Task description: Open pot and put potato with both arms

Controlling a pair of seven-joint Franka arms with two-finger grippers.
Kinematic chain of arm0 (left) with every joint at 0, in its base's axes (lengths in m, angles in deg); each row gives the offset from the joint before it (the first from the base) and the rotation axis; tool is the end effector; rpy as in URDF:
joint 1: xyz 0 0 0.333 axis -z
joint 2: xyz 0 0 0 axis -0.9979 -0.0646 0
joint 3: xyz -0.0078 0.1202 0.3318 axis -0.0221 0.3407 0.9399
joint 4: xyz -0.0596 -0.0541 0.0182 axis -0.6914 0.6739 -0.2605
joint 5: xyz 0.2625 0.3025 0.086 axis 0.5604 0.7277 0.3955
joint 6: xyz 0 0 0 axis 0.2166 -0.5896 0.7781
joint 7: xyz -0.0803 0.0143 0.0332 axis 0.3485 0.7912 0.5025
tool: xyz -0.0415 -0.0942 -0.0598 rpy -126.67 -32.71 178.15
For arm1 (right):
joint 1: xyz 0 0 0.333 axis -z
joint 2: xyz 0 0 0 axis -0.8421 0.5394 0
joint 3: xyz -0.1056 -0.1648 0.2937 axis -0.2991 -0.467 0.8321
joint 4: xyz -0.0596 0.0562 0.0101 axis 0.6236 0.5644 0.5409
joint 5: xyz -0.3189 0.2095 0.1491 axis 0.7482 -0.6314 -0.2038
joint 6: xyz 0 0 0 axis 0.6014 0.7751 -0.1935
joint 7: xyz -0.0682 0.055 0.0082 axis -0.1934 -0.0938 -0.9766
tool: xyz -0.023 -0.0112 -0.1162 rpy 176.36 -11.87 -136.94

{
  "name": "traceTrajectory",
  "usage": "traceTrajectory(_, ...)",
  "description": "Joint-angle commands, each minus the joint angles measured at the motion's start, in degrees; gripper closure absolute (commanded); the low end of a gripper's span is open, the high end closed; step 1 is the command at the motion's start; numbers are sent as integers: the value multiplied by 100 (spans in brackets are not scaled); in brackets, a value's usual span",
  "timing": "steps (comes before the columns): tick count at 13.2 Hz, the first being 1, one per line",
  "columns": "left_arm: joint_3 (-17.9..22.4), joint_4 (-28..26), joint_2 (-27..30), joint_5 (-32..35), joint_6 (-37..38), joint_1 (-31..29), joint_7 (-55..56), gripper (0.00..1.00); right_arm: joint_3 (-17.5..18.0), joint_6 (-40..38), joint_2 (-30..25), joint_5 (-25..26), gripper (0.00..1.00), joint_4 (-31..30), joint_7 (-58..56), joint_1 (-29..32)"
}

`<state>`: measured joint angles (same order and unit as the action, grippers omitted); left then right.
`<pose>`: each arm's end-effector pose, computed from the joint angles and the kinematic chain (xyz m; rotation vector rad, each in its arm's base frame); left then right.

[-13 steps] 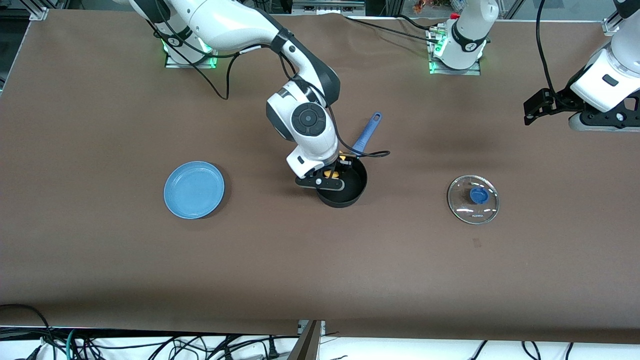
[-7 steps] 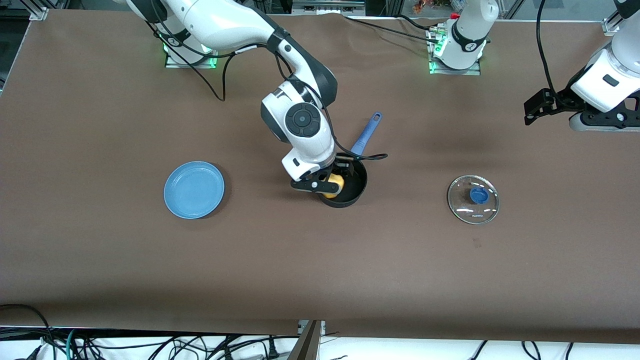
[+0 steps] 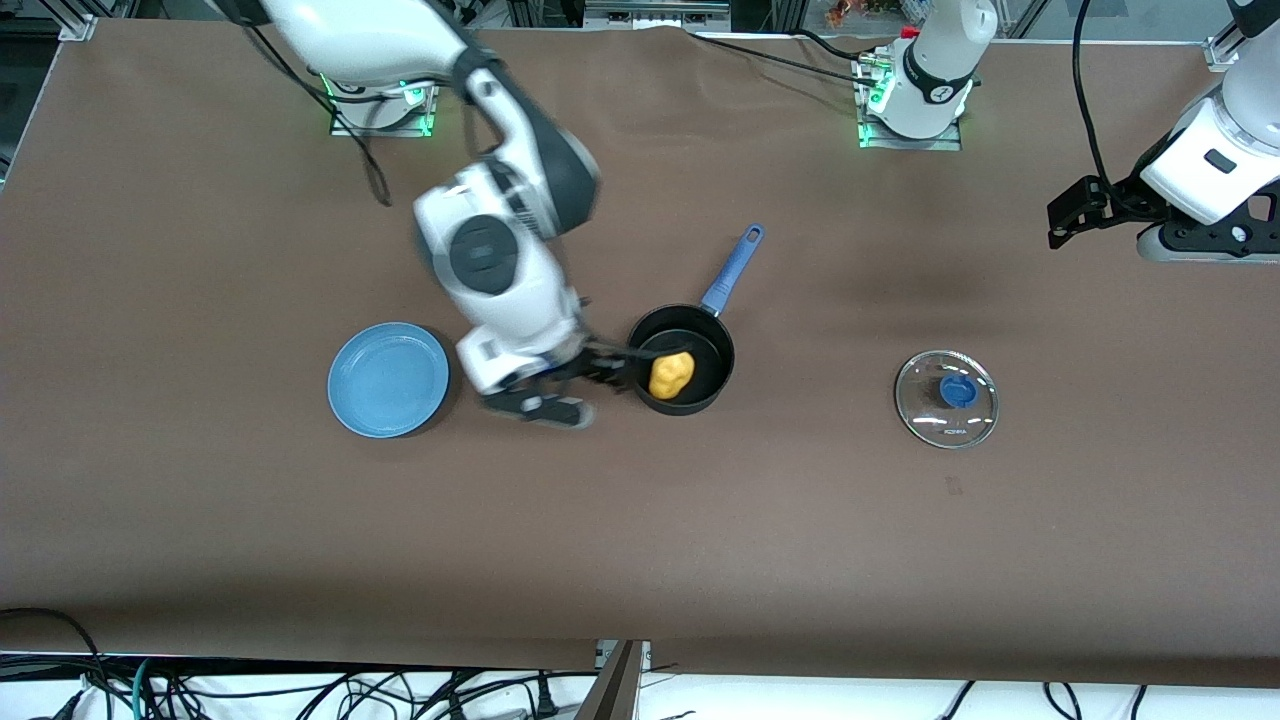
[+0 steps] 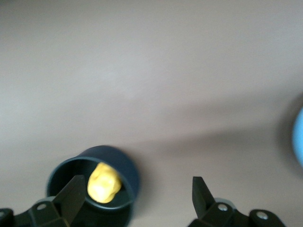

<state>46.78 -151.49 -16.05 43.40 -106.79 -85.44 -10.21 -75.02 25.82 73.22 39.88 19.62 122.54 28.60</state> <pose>0.5475 -0.0333 0.6158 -3.1007 0.0349 0.0589 0.6832 0.4080 0.4237 -2.9834 0.3284 -0.0101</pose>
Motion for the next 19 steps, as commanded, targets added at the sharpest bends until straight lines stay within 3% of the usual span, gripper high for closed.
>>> traceTrajectory(1,40,18,57,-74,74,38,-27,0,84,-653,-594,-188,0,-128,-406,440)
traceTrajectory(4,40,18,57,-74,74,38,-27,0,-81,-1313,-1576,-470,0,-679,-1072,862)
traceTrajectory(8,31,27,48,-74,74,38,-18,0,-153,-2034,-2948,-330,0,-1707,-2022,1468)
traceTrajectory(10,31,36,48,-74,83,38,-9,0,-22,-2228,-3512,-215,0,-2130,-2505,1942)
traceTrajectory(12,31,36,48,-74,83,38,0,0,111,-2395,-3646,-180,0,-2132,-2849,2243)
traceTrajectory(16,31,36,48,-74,101,38,8,0,58,-2413,-3585,49,0,-1983,-3061,2252)
traceTrajectory(19,14,36,48,-74,109,38,8,0,110,-2422,-3584,504,0,-1938,-3421,2226)
